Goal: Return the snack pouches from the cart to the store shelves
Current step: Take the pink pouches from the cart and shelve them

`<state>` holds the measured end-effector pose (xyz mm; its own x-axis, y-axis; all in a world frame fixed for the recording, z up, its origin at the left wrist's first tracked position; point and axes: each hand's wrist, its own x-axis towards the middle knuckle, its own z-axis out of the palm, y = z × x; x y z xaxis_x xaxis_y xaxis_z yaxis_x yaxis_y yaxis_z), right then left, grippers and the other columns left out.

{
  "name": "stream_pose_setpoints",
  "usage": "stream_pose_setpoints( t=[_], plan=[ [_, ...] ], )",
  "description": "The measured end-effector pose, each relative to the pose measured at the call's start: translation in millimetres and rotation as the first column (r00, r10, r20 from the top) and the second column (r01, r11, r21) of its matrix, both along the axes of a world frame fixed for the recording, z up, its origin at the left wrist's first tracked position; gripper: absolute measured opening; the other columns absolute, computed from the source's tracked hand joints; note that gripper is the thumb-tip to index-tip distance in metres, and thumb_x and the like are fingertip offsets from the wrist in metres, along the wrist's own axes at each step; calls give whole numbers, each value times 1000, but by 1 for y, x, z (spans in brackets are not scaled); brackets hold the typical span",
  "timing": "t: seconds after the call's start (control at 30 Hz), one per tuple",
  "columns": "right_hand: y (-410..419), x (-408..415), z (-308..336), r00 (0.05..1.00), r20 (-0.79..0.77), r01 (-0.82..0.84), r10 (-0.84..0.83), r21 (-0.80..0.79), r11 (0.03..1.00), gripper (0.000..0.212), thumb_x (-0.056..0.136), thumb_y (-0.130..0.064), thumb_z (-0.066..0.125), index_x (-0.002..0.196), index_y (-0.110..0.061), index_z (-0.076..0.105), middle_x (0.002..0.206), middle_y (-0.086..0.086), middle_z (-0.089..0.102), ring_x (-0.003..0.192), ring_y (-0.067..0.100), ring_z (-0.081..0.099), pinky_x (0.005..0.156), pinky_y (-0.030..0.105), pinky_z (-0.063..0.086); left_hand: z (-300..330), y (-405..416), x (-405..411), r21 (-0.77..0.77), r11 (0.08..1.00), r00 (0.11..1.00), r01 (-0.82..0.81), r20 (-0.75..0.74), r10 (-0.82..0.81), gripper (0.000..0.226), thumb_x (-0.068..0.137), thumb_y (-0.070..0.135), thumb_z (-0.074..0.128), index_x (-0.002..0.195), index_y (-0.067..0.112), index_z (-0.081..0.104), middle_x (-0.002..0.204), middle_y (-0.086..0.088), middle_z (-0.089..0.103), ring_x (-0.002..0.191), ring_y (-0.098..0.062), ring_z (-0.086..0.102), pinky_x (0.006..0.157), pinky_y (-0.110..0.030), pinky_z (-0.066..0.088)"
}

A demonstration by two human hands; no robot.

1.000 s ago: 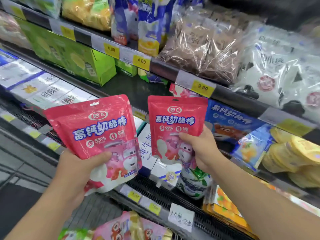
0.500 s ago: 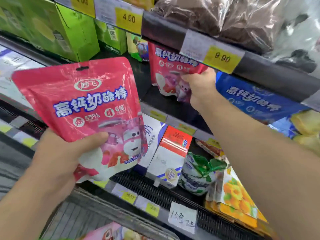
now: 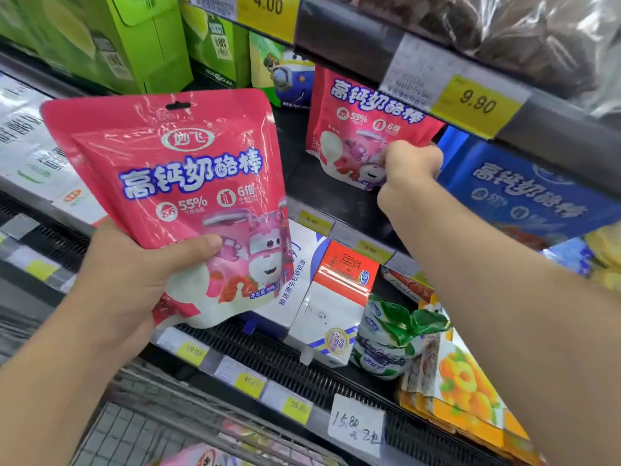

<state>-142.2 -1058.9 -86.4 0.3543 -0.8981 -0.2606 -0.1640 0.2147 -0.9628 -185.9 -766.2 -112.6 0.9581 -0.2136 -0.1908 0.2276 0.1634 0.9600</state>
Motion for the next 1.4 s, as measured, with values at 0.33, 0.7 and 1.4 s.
stream_pose_setpoints(
  t=[0.33, 0.7, 1.4],
  plan=[
    [84, -80, -29, 849, 122, -465, 514, -288, 837, 75, 78, -39, 75, 143, -18, 43, 141, -4, 55, 127, 5, 54, 107, 24, 44, 5, -14, 28, -6, 983, 983, 183, 36, -182, 60, 46, 7, 90, 102, 26, 76, 99, -8, 81, 85, -28, 79, 65, -42, 64],
    [10, -58, -28, 843, 20, -487, 537, -395, 779, 48, 63, 7, 85, 101, -13, 63, 86, -11, 74, 74, 2, 72, 62, 20, 57, 27, -135, 103, 272, 930, 909, 248, 265, -321, 59, 53, -13, 90, 97, 19, 70, 97, 0, 79, 91, -14, 76, 81, -32, 62],
    [0, -54, -54, 919, -117, -393, 376, -332, 858, 55, 63, -4, 91, 99, -26, 56, 91, -16, 68, 72, -17, 63, 59, 1, 47, -9, -151, 102, 672, 727, 879, 144, 251, -406, 84, 57, 15, 97, 128, 13, 53, 122, 0, 69, 110, -21, 66, 98, -44, 55]
  ],
)
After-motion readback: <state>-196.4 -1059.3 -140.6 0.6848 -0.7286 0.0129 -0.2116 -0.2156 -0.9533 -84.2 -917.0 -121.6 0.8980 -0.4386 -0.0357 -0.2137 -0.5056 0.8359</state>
